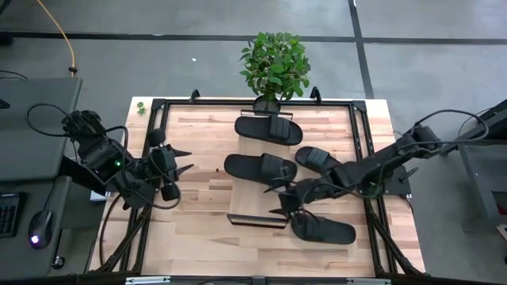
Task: Pick and place slides into the shelf
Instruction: Put the bottom left slide on the shelf
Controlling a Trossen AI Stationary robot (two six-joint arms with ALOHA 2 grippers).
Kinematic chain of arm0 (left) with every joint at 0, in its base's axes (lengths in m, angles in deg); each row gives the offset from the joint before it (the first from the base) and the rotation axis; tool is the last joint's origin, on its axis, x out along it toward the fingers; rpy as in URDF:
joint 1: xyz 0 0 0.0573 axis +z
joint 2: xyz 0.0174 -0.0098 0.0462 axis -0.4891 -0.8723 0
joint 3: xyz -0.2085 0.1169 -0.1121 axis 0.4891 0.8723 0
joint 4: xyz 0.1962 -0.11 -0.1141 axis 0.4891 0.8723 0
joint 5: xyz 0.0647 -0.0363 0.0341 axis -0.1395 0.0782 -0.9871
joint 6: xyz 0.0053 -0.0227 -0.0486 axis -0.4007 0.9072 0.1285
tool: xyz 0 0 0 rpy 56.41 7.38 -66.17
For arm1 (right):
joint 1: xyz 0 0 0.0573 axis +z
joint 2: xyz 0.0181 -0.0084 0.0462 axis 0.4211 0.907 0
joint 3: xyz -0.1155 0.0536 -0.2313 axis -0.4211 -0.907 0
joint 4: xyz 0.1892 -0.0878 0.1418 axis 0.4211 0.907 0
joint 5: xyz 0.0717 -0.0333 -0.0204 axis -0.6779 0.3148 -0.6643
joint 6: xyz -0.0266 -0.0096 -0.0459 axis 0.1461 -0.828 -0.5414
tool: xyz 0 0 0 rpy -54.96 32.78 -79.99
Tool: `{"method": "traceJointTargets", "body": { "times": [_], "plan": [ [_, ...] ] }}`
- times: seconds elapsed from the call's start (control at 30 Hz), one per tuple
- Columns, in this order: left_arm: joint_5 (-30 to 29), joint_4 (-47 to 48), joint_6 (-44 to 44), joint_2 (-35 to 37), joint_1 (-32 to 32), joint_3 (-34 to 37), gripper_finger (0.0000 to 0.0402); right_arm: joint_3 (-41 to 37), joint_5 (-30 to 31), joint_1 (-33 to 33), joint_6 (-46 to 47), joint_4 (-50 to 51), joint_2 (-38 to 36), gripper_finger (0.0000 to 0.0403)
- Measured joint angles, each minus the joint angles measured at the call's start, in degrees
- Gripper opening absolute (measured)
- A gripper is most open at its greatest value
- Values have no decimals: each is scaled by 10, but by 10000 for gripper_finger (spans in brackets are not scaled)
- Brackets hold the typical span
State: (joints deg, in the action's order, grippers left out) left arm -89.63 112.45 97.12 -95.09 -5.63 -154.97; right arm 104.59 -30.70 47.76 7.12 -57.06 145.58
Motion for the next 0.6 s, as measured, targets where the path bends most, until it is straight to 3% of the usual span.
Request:
{"method": "traceJointTargets", "body": {
  "times": [0.27, 0.6],
  "plan": [
    [-3, 0, -25, 0, 0, 0, 134, 0, -29, -40, 1, -51, 38, 289],
    [-2, -3, -24, 0, 0, 0, 134, 0, 7, -66, -13, -47, 59, 289]
  ]
}}
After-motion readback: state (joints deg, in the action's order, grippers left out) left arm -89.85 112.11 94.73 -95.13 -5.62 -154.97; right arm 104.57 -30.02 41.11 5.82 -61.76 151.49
